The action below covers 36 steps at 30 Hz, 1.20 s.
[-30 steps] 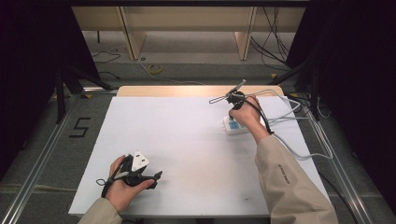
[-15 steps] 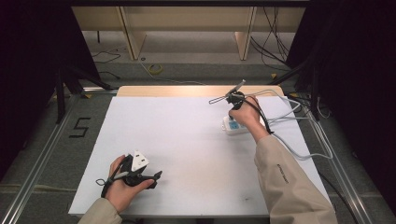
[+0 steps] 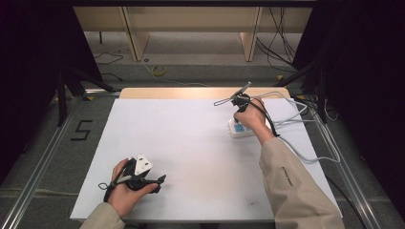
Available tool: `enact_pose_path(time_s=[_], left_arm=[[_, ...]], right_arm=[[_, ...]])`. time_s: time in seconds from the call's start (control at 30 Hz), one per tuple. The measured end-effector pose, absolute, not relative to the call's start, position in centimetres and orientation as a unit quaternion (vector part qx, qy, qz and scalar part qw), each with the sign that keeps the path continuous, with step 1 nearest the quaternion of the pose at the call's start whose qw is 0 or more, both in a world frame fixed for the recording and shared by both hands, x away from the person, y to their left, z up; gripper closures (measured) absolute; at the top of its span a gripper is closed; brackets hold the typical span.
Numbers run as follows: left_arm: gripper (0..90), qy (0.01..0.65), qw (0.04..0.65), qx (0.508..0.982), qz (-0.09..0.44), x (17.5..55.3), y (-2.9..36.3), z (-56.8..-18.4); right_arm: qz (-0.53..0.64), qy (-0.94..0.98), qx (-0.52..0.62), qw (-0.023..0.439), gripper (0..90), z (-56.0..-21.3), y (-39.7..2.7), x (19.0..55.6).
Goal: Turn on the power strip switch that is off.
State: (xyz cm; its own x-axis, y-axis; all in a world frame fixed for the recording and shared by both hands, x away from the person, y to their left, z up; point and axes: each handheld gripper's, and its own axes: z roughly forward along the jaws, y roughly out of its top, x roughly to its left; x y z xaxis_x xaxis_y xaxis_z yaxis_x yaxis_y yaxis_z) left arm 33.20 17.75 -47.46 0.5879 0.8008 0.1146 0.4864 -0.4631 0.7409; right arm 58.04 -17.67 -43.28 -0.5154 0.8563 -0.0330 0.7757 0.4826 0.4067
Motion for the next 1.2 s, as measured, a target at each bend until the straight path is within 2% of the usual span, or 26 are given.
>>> enact_pose_path(time_s=[1.2], left_arm=[[18.0,0.389,0.34,0.825,0.23,33.16,17.62,-47.49]], right_arm=[[0.204,0.839,0.493,0.108,90.0,-43.66,-18.47,57.78]])
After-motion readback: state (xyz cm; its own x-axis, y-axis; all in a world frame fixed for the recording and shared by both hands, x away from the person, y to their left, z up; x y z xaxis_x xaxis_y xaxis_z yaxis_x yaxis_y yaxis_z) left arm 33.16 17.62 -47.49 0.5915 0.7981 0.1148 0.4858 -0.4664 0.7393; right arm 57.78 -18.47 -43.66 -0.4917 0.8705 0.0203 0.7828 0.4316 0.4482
